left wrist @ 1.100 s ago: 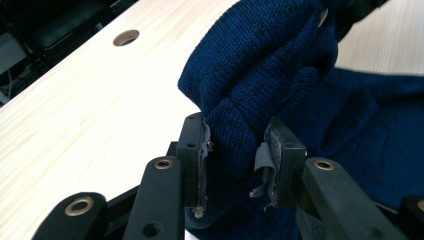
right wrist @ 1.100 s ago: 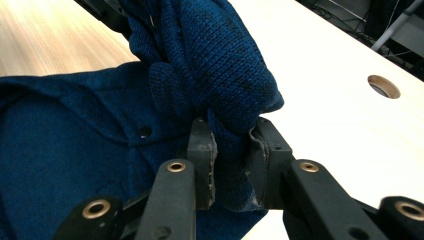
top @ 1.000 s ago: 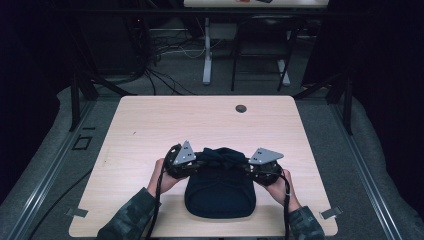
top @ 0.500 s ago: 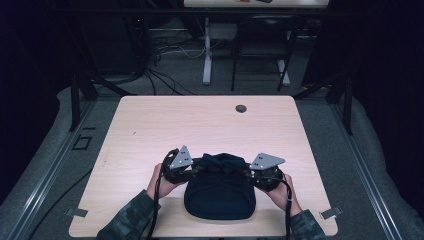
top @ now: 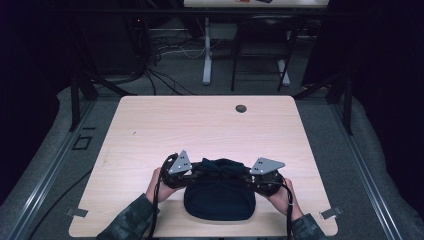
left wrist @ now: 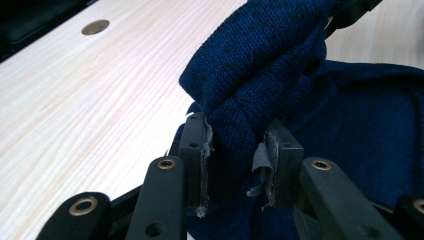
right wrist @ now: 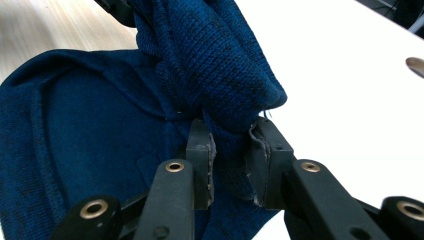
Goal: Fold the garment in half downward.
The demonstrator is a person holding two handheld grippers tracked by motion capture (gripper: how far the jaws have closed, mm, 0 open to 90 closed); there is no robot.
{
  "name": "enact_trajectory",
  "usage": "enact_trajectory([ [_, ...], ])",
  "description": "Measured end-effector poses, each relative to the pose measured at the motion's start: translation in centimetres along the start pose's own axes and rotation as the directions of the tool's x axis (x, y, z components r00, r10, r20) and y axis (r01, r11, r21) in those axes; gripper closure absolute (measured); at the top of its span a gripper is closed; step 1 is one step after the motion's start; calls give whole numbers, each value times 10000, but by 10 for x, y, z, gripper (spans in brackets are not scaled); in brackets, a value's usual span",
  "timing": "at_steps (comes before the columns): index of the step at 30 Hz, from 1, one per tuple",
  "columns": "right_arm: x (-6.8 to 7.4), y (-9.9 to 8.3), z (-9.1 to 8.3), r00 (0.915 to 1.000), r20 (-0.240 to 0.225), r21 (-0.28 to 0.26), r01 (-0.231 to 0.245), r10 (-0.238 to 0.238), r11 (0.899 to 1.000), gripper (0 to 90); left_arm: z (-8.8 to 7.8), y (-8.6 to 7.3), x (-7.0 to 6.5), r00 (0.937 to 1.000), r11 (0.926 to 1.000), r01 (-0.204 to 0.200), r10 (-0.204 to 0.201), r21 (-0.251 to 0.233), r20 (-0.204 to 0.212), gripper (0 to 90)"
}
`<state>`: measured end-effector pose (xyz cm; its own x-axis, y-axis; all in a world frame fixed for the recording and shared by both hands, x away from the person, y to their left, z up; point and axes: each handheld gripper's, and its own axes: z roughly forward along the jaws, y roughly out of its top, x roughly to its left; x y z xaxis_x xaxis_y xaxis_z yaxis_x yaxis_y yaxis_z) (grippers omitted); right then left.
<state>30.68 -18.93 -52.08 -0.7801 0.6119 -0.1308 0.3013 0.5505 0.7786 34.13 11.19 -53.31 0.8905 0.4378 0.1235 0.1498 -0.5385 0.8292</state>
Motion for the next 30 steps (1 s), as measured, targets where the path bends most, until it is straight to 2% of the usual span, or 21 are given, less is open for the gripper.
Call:
enact_trajectory([
  [6, 3, -4, 1, 9998, -193, 154, -9, 12, 9999, 724, 0, -4, -3, 9997, 9998, -95, 90, 193, 228, 673],
  [9, 4, -5, 2, 9997, -235, 220, 25, -20, 9998, 725, 0, -5, -5, 9996, 9993, -134, 125, 339, 267, 673],
  [18, 7, -9, 2, 9992, -385, 362, 66, -52, 9993, 725, 0, -11, -11, 9996, 9992, -132, 122, 377, 261, 674],
  [30, 15, -20, 7, 9981, -614, 844, 44, 8, 9964, 734, 1, -21, -18, 9990, 9979, -157, 131, 625, 428, 674],
])
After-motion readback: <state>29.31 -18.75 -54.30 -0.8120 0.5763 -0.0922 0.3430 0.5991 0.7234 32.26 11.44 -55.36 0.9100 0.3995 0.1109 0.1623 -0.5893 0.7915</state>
